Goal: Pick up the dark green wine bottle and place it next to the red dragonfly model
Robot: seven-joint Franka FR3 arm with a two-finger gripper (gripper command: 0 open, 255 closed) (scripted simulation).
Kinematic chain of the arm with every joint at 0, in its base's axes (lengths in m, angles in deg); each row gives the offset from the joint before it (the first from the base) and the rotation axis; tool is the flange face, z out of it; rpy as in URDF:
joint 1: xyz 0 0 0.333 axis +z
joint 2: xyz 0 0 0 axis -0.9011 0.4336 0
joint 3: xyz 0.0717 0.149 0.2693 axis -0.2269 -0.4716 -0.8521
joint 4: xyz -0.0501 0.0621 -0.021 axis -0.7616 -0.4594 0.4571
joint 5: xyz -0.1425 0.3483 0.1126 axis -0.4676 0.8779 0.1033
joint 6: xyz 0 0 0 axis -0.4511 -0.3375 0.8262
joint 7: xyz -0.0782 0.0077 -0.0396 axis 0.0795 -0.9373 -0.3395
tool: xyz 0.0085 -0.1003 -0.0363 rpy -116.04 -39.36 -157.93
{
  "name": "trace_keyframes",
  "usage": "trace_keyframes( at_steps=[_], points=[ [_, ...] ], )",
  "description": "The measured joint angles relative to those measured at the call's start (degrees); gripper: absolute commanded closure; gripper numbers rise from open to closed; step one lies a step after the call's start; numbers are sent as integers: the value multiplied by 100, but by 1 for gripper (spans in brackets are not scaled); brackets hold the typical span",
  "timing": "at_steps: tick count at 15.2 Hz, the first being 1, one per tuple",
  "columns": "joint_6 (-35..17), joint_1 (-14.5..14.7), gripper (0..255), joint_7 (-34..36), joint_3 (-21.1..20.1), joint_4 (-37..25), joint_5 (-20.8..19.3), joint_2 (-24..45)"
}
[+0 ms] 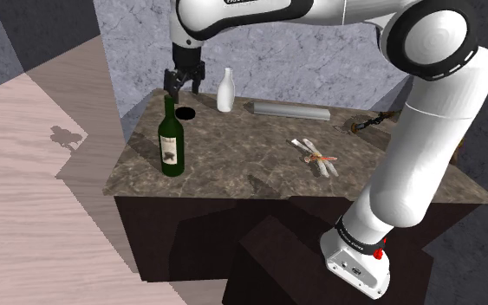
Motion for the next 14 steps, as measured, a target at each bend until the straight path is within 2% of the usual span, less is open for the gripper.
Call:
trace_keyframes(
  at_steps=[3,4,10,14],
  points=[
    [28,146,0,68,-49,-656,-170,540],
    [4,155,0,65,-49,-697,-186,593],
    [-381,169,0,103,-34,-505,-250,778],
    [-454,165,0,101,-27,-465,-259,811]
  ],
)
